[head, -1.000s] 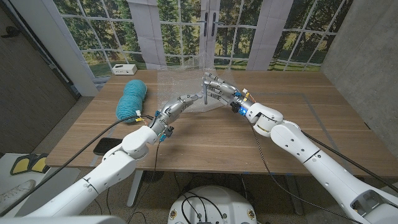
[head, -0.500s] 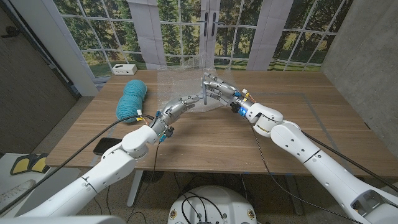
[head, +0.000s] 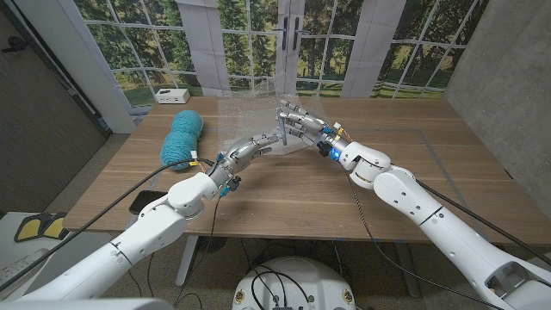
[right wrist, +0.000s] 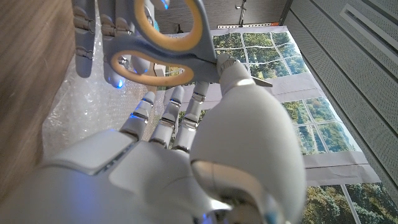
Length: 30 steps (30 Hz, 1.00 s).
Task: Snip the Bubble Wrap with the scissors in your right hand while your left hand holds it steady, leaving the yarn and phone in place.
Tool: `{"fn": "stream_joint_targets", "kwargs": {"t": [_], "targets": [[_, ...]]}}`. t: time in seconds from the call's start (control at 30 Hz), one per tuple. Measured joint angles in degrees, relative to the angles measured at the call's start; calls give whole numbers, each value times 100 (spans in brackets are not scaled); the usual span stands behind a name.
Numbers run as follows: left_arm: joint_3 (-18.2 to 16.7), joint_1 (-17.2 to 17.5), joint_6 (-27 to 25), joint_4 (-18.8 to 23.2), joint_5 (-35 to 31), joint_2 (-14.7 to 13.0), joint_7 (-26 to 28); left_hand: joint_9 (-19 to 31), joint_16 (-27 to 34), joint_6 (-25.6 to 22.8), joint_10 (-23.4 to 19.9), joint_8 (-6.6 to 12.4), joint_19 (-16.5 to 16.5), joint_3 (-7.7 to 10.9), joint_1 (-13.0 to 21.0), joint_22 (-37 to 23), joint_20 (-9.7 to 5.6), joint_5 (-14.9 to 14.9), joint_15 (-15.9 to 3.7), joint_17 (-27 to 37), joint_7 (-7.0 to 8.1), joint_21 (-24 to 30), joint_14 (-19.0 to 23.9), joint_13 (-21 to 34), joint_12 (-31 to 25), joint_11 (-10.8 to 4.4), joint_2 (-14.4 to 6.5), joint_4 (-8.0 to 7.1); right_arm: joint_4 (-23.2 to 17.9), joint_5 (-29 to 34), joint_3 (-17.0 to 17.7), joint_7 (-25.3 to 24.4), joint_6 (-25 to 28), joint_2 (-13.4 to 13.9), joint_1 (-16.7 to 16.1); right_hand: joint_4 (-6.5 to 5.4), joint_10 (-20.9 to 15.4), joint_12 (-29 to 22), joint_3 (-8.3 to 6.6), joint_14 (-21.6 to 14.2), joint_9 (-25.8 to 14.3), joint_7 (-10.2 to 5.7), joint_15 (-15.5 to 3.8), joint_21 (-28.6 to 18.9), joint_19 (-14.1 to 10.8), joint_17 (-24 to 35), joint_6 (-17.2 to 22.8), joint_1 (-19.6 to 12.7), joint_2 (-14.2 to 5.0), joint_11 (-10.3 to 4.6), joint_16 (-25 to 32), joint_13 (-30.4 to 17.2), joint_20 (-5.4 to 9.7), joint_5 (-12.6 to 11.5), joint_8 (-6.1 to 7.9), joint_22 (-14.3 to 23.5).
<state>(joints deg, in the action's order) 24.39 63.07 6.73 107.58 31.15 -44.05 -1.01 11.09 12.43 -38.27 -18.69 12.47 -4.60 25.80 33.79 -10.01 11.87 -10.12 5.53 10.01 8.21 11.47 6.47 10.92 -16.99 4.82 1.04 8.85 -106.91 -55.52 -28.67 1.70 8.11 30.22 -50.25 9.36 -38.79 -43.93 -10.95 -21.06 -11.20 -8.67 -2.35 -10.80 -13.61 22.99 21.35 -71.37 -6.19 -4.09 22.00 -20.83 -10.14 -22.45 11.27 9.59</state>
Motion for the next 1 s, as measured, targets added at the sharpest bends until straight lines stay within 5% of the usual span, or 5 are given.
{"fn": "stream_joint_targets", "kwargs": {"t": [1.0], "targets": [[6, 13, 112, -20, 77, 52, -23, 0, -133, -62, 157, -41, 1, -71, 0, 1, 0, 0, 62, -1, 17, 0, -125, 1, 134, 31, 45, -24, -4, 16, -40, 26, 38, -4, 10, -36, -23, 5, 11, 0, 0, 4, 0, 0, 0, 27, 28, 2, 2, 22, 0, 53, 0, 34, 0, 1]]}}
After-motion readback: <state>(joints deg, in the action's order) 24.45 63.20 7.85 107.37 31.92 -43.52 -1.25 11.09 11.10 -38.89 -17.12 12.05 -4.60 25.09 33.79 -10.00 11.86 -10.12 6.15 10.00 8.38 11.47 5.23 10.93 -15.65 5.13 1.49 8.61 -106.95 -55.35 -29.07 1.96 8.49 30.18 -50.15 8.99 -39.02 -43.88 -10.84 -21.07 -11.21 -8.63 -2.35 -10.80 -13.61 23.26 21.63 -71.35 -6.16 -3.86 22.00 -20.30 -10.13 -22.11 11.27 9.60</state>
